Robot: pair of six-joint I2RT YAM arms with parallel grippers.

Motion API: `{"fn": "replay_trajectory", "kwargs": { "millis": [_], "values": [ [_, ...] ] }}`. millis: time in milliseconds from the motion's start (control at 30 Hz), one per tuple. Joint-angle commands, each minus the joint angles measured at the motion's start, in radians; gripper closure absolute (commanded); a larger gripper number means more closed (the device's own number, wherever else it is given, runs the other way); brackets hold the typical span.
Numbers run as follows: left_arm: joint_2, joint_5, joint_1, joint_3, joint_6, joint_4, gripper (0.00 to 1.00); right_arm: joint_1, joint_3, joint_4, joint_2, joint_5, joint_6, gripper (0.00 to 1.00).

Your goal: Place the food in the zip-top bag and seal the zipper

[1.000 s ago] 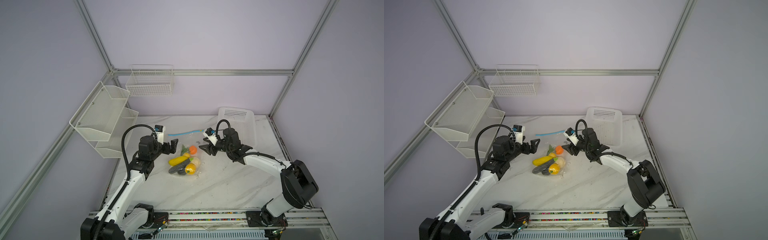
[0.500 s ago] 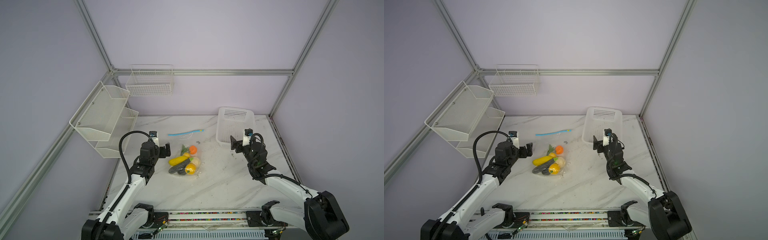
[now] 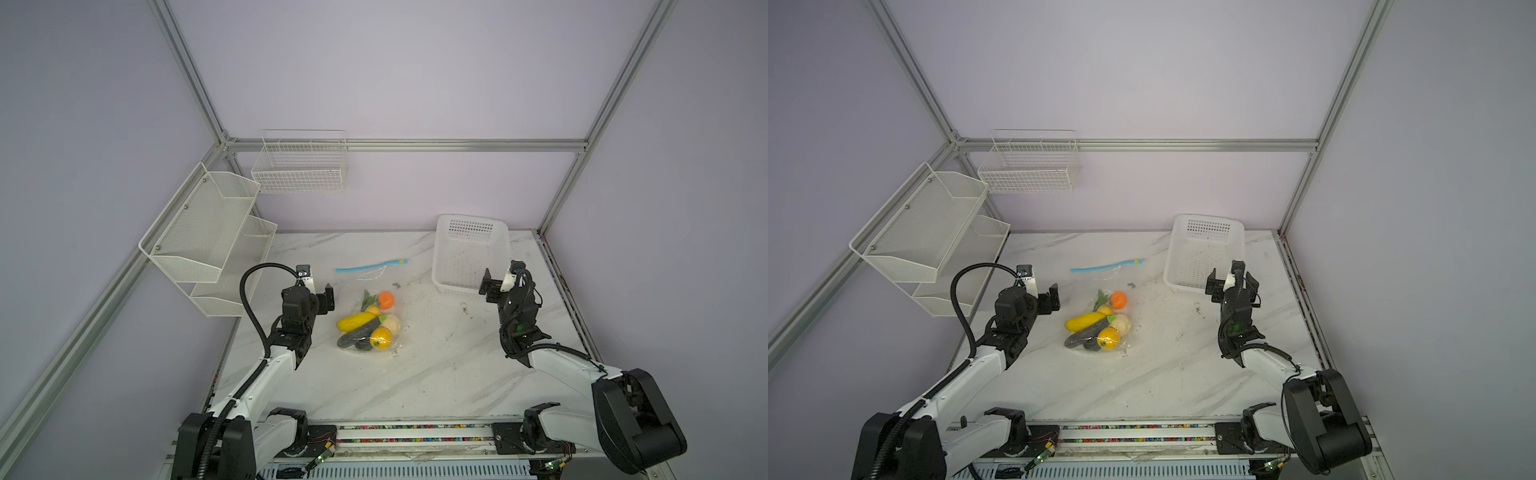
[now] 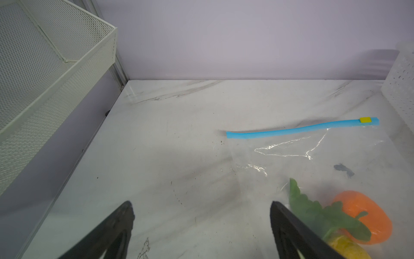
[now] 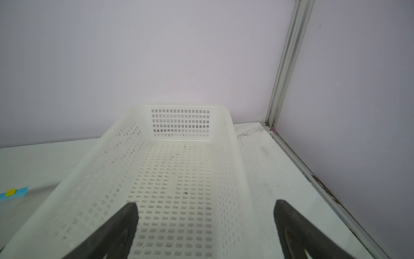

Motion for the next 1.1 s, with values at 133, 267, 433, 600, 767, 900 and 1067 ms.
{"fn": "replay_trajectory", "kwargs": {
  "millis": [133,267,433,600,767,900,1067],
  "values": [
    [0.041,0.087,0.044,-0.110,0.052,0.222,0.13,-0.045,0.003,0.166,0.067,-0.078,-0.050,0.03],
    [0.110,0.124,0.089,-0.107,0.023,0.281,0.15,-0.045,0.002,0.253,0.160,-0.017,-0.066,0.03],
    [0.191,0.136,0.111,-0.084,0.052,0.331,0.16,-0.052,-0.018,0.397,0.262,-0.008,-0.070,0.03],
    [0.265,0.136,0.130,-0.076,0.043,0.390,0.16,-0.060,-0.039,0.511,0.341,-0.013,-0.080,0.03],
    [0.345,0.141,0.139,-0.086,0.049,0.488,0.17,-0.094,-0.040,0.606,0.440,-0.056,-0.059,0.05],
    [0.386,0.151,0.156,-0.076,0.038,0.518,0.17,-0.111,-0.057,0.642,0.451,-0.073,-0.043,0.05],
    [0.413,0.152,0.163,-0.092,0.035,0.565,0.18,-0.127,-0.068,0.664,0.455,-0.084,-0.026,0.05]
  ]
}}
